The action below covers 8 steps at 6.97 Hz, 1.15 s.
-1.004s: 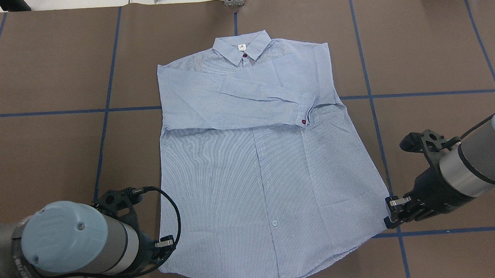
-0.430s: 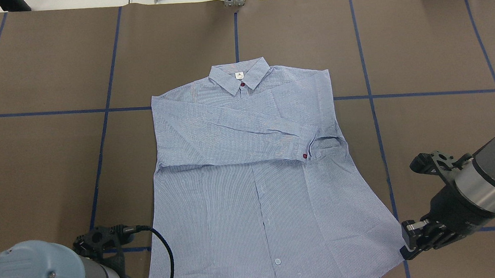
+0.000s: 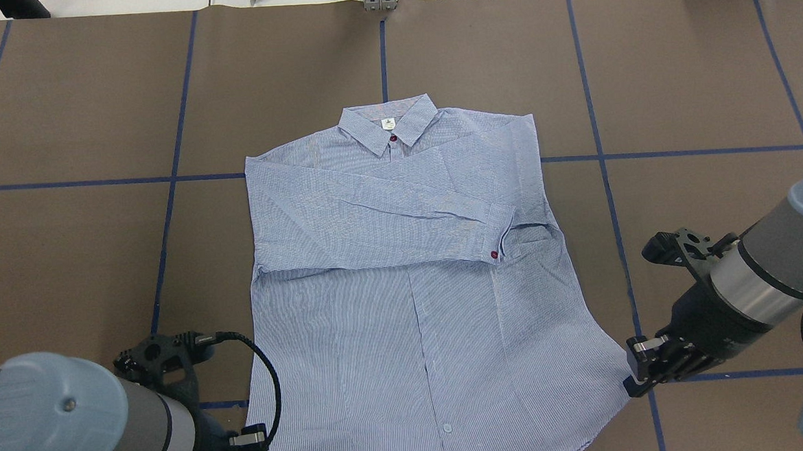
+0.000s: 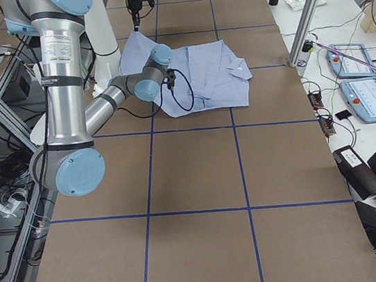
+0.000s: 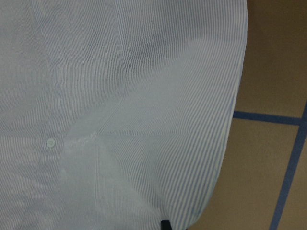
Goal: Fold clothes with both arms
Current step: 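Grasp both hem corners and lift them with both grippers, then carry the hem with both grippers toward the collar, folding the shirt in half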
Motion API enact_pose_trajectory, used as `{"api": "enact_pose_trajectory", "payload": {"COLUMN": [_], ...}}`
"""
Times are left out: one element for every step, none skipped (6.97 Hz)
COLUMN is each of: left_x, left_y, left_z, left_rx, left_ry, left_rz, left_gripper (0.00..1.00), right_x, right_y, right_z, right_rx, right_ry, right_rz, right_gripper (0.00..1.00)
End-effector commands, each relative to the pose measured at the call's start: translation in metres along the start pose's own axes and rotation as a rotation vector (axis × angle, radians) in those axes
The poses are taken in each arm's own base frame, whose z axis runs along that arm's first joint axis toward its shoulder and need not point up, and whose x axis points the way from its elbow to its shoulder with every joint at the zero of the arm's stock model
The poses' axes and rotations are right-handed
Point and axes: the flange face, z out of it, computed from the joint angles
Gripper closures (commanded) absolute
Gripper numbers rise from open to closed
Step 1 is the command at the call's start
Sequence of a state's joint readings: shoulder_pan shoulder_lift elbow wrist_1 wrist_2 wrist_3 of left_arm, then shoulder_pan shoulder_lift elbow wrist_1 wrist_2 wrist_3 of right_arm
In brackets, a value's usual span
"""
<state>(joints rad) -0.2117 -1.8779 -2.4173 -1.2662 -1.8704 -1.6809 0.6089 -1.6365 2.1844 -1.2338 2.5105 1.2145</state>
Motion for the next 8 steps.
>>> {"api": "enact_pose_trajectory", "payload": {"left_x": [-0.001,-0.003,-0.005,-0.008,-0.012,-0.009,0.008,0.030], "left_y": [-0.052,-0.068,-0.080,-0.097,-0.117,-0.137,-0.156,-0.175], "left_z": [-0.014,-0.012,-0.017,-0.025,-0.031,-0.039,-0.041,-0.039], "left_rx": [0.079,0.072,0.089,0.108,0.116,0.144,0.165,0.181], "left_ry": [0.007,-0.009,-0.006,-0.001,-0.005,0.002,0.008,0.011], "left_rz": [0.012,0.015,-0.005,-0.035,-0.048,-0.058,-0.077,-0.093], "left_gripper": [1.00,1.00,1.00,1.00,1.00,1.00,1.00,1.00], "right_x": [0.002,0.012,0.021,0.020,0.011,0.004,-0.013,-0.036], "right_y": [-0.044,-0.055,-0.068,-0.092,-0.108,-0.121,-0.133,-0.156], "right_z": [-0.027,-0.050,-0.068,-0.085,-0.092,-0.099,-0.105,-0.112], "right_rx": [0.096,0.147,0.192,0.237,0.258,0.277,0.293,0.311], "right_ry": [-0.028,-0.040,-0.044,-0.056,-0.065,-0.073,-0.083,-0.096], "right_rz": [0.026,0.053,0.079,0.097,0.105,0.106,0.091,0.072], "right_gripper": [1.00,1.00,1.00,1.00,1.00,1.00,1.00,1.00]}}
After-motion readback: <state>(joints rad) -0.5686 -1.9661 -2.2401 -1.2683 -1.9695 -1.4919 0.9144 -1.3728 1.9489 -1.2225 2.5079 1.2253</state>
